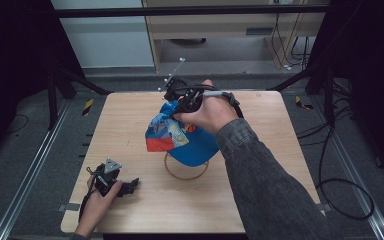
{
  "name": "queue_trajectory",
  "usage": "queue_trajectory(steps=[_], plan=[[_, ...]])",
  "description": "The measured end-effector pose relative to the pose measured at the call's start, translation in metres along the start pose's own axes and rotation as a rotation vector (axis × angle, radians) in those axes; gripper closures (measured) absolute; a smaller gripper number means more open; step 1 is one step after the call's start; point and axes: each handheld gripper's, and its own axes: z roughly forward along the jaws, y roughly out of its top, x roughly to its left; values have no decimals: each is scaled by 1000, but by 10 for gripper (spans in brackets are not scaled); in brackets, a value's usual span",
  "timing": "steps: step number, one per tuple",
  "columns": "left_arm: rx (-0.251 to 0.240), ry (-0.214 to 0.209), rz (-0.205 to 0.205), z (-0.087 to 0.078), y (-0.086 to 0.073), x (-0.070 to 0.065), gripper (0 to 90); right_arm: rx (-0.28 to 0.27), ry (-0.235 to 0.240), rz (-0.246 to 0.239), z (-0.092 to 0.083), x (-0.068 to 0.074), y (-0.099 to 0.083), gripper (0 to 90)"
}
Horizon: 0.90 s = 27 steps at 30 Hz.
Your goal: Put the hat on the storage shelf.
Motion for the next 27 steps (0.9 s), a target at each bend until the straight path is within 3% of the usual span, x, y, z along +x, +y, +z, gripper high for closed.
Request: queue_trajectory(steps=[9, 27], plan=[[0, 0, 0, 0, 0, 0, 0, 0, -15, 1, -1, 1, 0, 573], [0, 0, 0, 0, 0, 0, 0, 8, -15, 6, 1, 2, 0, 462]])
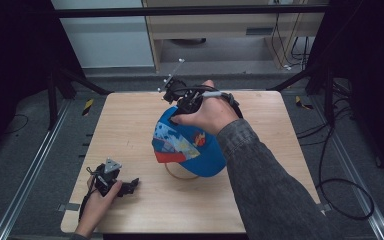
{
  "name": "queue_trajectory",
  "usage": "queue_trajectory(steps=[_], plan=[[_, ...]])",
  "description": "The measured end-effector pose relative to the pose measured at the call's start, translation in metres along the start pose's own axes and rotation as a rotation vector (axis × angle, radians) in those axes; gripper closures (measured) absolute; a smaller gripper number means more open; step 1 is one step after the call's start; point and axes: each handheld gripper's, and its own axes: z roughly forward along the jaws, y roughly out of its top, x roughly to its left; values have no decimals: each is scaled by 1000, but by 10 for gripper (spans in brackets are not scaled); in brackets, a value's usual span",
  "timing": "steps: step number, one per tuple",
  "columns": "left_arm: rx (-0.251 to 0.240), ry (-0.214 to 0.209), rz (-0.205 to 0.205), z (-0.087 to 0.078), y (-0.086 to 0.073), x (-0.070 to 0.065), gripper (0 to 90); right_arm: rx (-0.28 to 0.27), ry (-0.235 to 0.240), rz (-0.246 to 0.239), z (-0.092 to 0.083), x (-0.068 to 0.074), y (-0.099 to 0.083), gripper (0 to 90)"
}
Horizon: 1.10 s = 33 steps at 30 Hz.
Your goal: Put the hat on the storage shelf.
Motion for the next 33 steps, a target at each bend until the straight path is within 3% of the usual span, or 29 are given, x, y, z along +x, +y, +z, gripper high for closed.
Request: queue_trajectory(steps=[33], plan=[[0, 0, 0, 0, 0, 0, 0, -18, 12, 21, -12, -3, -16, 447]])
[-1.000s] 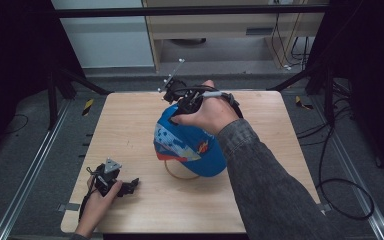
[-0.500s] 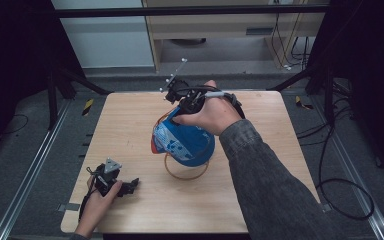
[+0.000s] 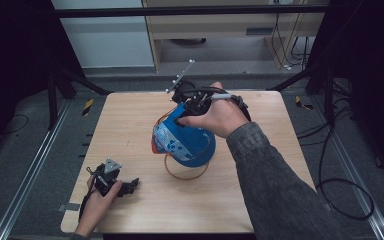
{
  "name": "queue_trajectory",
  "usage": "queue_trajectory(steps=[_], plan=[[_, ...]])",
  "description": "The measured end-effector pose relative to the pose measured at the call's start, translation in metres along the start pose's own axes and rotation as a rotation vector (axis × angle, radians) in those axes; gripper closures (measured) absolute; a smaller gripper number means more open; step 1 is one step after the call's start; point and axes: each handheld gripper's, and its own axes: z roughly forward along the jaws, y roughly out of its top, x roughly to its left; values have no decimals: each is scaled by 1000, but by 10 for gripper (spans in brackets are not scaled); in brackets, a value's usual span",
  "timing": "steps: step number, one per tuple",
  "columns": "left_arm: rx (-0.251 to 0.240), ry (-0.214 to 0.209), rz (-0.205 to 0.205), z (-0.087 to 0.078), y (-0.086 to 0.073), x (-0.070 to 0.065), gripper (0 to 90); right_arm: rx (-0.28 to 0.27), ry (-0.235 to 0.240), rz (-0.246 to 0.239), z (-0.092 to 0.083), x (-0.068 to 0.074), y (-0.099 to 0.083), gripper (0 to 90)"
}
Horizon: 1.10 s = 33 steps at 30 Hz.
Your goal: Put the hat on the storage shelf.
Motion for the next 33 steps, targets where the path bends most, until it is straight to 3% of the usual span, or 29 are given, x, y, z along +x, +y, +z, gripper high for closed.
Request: queue_trajectory(steps=[26, 30, 33], plan=[[0, -1, -2, 0, 0, 0, 0, -59, 5, 52, -20, -10, -41, 426], [3, -2, 1, 0, 0, 0, 0, -78, -2, 71, -23, -13, -51, 369], [3, -2, 0, 0, 0, 0, 0, -95, -20, 85, -24, -13, -58, 271]])
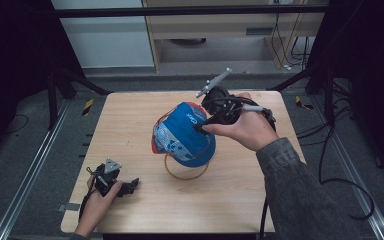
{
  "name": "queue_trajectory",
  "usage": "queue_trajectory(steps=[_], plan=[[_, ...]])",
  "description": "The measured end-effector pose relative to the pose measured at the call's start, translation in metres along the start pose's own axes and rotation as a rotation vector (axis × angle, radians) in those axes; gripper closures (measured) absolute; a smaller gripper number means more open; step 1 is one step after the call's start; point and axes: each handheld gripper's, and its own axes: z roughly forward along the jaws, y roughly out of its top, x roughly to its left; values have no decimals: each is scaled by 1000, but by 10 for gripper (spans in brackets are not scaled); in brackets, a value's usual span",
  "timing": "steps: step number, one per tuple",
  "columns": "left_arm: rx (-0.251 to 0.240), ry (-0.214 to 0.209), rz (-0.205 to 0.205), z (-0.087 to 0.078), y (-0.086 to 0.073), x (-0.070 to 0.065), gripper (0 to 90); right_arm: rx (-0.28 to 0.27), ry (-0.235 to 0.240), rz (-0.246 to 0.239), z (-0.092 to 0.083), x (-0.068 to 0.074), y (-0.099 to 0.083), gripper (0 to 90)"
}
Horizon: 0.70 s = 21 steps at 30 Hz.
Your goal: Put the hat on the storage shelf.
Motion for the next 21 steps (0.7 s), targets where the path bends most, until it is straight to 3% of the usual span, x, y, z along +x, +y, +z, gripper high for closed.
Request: queue_trajectory(steps=[4, 8, 16, 21], plan=[[-3, 0, -1, 0, 0, 0, 0, -36, -41, 12, -3, -1, -11, 131], [-3, 0, 0, 0, 0, 0, 0, -72, -50, 17, -7, -2, -22, 69], [0, 0, 0, 0, 0, 0, 0, -121, -78, 36, -10, -5, -59, 61], [0, 0, 0, 0, 0, 0, 0, -117, -102, 70, -7, -9, -93, 107]])
